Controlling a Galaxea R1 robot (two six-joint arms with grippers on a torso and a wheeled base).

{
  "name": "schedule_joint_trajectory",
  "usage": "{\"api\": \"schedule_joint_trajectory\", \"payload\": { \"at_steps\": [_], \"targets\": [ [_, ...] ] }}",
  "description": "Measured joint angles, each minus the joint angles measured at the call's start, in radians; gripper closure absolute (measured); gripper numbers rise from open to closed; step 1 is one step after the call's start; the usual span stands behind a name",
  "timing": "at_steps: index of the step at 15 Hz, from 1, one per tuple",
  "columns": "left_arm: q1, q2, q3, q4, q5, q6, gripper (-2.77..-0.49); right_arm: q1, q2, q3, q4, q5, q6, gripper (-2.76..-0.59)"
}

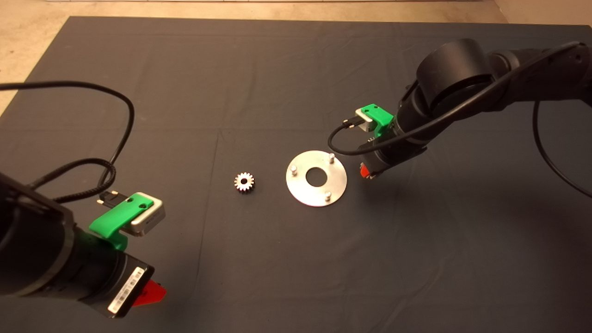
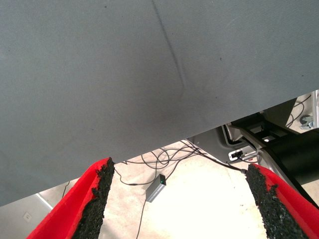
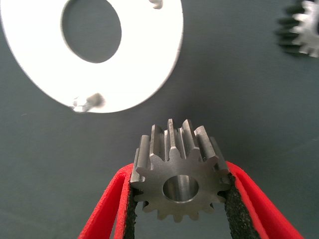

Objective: Install three planetary gears onto the carrier pins

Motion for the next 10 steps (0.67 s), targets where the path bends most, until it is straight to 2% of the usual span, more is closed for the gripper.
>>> {"api": "schedule_joint_trajectory", "payload": {
  "at_steps": [3,10],
  "targets": [
    [0.000,0.000,0.000,0.000,0.000,0.000,-1.89,0.000,0.049,-0.013,0.014,0.004,0.000,-1.03],
    [0.000,-0.001,0.000,0.000,-0.001,0.000,-1.89,0.000,0.115,-0.037,0.032,0.003,0.000,-1.02]
  ]
}}
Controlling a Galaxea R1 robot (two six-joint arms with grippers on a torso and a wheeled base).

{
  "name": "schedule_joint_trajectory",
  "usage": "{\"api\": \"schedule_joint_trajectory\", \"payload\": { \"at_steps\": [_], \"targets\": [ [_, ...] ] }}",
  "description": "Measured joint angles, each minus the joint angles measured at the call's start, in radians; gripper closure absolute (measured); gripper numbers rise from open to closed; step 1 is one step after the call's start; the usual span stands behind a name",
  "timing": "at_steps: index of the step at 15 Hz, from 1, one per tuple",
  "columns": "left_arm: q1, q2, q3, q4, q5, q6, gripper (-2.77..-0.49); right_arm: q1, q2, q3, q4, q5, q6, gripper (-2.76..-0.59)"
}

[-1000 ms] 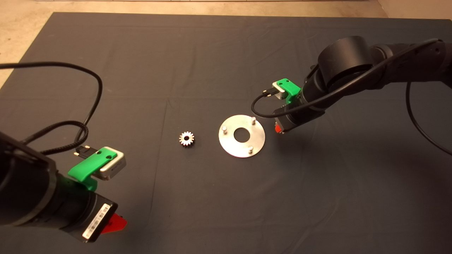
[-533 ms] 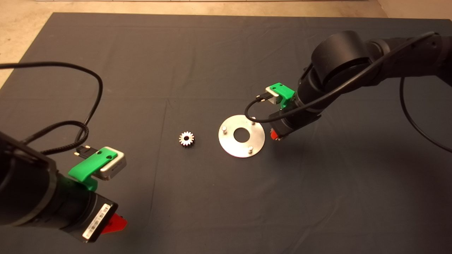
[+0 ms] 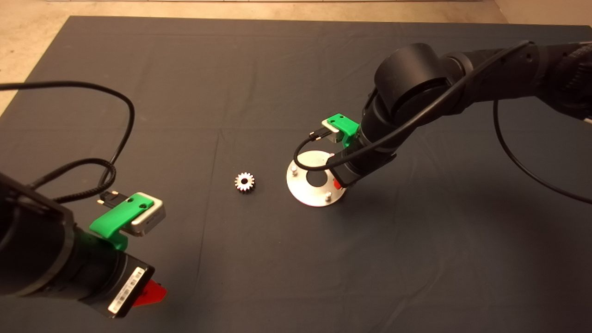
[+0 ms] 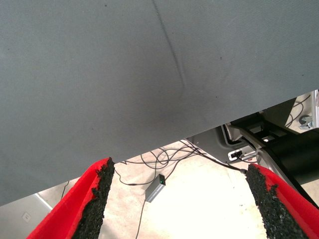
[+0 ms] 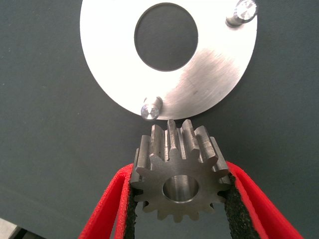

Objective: Install three planetary gears onto the carrier pins

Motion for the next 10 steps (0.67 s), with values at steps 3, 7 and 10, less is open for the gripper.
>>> {"api": "schedule_joint_trajectory", "payload": {
  "at_steps": [3,7,10],
  "targets": [
    [0.000,0.000,0.000,0.000,0.000,0.000,-1.89,0.000,0.002,-0.005,0.006,-0.002,0.000,-1.02],
    [0.000,0.000,0.000,0.000,-0.001,0.000,-1.89,-0.020,0.026,-0.026,0.006,-0.001,-0.005,-1.02],
    [0.000,0.000,0.000,0.000,-0.001,0.001,-1.89,-0.061,0.031,-0.044,0.007,-0.003,-0.012,-1.02]
  ]
}}
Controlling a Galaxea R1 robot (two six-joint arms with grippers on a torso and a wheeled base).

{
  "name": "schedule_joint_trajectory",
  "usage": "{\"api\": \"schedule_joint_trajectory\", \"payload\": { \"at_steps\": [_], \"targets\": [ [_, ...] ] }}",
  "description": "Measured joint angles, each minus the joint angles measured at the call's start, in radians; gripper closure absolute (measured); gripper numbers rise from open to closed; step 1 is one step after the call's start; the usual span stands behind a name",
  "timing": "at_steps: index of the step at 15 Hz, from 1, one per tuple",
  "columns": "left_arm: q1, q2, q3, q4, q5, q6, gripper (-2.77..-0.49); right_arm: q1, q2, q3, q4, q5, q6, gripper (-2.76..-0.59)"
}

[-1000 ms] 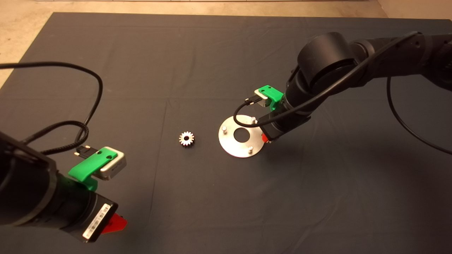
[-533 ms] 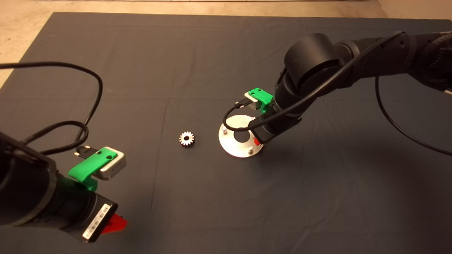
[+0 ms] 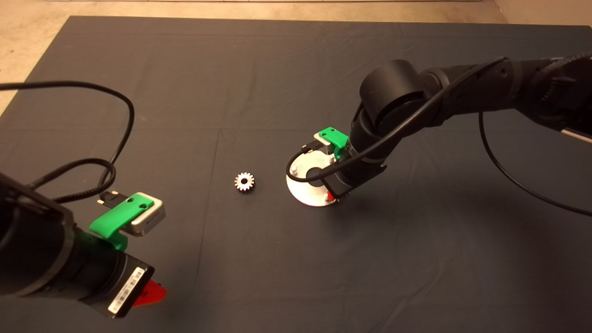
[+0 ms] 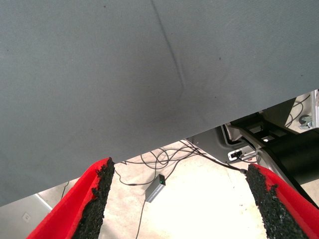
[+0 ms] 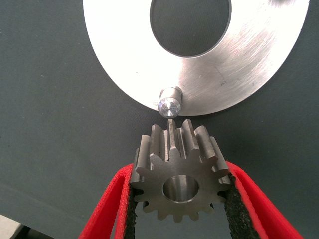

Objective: Install three planetary gears onto the carrier pins

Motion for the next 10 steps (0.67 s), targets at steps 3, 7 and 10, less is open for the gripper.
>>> {"api": "schedule_joint_trajectory", "payload": {
  "at_steps": [3,7,10],
  "targets": [
    [0.000,0.000,0.000,0.000,0.000,0.000,-1.89,0.003,0.008,-0.013,0.000,-0.002,0.000,-1.02],
    [0.000,0.000,0.000,0.000,0.000,0.000,-1.89,0.003,0.014,-0.019,0.000,-0.003,-0.003,-1.02],
    [0.000,0.000,0.000,0.000,0.000,0.000,-1.89,0.000,0.026,-0.026,0.000,-0.008,-0.011,-1.02]
  ]
}}
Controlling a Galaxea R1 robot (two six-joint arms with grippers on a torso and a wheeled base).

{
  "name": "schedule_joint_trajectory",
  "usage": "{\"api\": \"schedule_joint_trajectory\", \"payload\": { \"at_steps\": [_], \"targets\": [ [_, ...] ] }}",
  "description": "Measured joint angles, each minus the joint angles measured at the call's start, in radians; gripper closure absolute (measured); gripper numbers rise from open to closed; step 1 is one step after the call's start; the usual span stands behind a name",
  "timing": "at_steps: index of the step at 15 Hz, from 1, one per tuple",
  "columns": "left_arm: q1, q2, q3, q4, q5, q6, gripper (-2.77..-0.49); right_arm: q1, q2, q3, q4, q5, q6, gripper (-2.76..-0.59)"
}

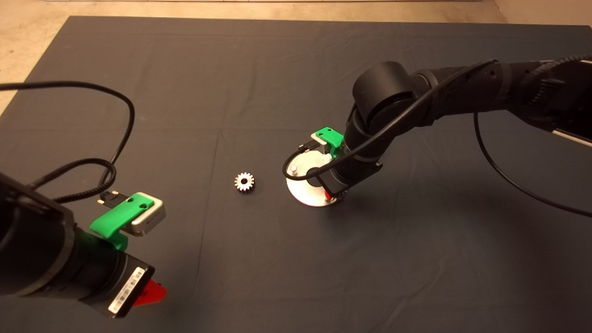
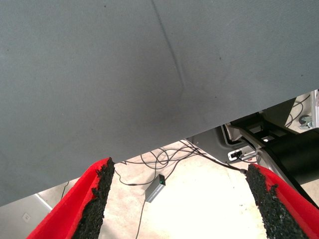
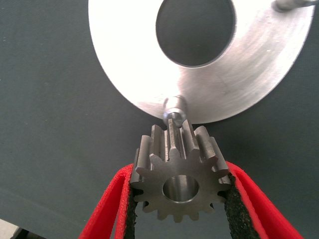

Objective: Install three planetary gears onto the carrier pins

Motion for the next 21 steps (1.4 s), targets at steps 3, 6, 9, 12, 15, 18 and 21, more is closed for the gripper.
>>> {"api": "schedule_joint_trajectory", "payload": {
  "at_steps": [3,6,9,12,15,18,21],
  "targets": [
    [0.000,-0.001,0.000,0.000,0.000,0.000,-1.89,-0.016,0.004,-0.005,0.000,0.002,-0.004,-1.02],
    [0.000,-0.001,0.000,0.000,0.000,0.000,-1.89,-0.021,0.004,-0.012,0.000,0.000,-0.015,-1.02],
    [0.000,-0.003,0.000,0.000,0.000,0.000,-1.89,-0.021,0.004,-0.018,-0.002,0.000,-0.023,-1.02],
    [0.000,-0.003,0.000,0.000,-0.002,0.000,-1.89,-0.021,0.016,-0.033,-0.005,0.000,-0.034,-1.02],
    [0.000,-0.003,0.000,0.000,-0.005,0.000,-1.89,-0.021,0.040,-0.049,-0.009,0.001,-0.043,-1.02],
    [0.000,-0.003,0.000,0.000,-0.005,0.000,-1.89,-0.021,0.052,-0.061,-0.013,0.000,-0.052,-1.02],
    [0.000,-0.003,0.000,0.000,-0.005,0.000,-1.89,-0.022,0.057,-0.068,-0.015,0.001,-0.062,-1.02]
  ]
}}
